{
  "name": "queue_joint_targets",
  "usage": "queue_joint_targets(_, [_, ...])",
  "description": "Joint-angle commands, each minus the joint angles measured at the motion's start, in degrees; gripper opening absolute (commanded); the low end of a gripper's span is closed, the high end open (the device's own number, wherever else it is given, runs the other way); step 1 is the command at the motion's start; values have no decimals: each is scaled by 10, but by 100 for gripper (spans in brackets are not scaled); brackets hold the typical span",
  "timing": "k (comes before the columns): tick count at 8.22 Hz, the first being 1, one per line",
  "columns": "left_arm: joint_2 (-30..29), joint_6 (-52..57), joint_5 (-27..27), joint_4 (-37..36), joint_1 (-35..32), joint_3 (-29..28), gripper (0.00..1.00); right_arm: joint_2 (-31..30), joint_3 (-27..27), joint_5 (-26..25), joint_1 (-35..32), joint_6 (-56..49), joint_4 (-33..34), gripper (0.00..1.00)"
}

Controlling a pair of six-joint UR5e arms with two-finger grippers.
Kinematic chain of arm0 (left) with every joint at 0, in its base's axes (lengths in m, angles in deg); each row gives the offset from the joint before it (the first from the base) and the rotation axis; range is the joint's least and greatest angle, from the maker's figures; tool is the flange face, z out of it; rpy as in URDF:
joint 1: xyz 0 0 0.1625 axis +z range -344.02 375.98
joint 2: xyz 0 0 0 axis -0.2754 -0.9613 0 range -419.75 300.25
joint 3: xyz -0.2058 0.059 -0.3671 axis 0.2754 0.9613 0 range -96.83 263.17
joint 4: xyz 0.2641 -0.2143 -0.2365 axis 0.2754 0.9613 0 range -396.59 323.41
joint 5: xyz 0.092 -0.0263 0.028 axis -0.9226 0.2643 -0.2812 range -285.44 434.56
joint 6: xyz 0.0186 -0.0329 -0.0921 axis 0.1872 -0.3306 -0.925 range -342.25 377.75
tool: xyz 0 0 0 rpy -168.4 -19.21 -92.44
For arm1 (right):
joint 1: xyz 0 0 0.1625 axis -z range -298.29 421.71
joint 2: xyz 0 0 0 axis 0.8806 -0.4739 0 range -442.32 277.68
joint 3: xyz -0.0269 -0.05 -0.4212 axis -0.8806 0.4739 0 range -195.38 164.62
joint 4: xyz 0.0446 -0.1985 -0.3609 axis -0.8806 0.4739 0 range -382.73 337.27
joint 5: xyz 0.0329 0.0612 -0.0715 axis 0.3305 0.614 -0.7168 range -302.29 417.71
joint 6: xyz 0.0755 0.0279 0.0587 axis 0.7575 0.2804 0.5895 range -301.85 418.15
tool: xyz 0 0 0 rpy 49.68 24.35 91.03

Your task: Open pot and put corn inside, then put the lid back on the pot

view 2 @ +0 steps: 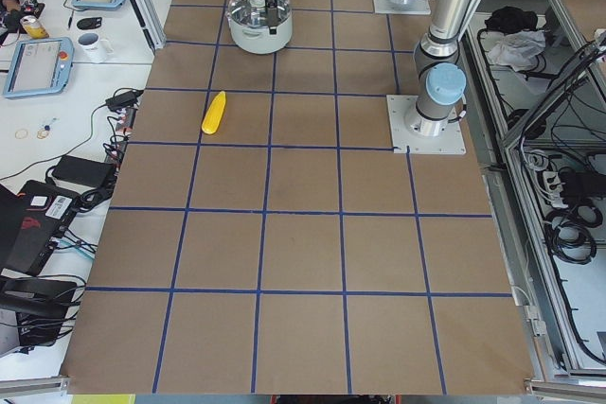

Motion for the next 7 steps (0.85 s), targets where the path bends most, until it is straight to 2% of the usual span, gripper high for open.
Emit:
queue_joint_targets(1, [-1,2,2,0,-1,1,100,0,-1,1,0,1,0,100])
queue_joint_targets(3, [3,2,3,-1,-1,-1,100,0,-1,1,1,1,0,100])
queue_joint_targets(5, [-1,-19,2,-33,8,-5,100,17,5,8,-4,22,58,100])
queue_joint_targets(6, [-8,-70,-2,-66,12,-3,100,41,12,10,-11,32,83,100])
queue_joint_targets(7, [-18,-137,-2,-68,24,-3,100,72,21,11,-26,80,88,100])
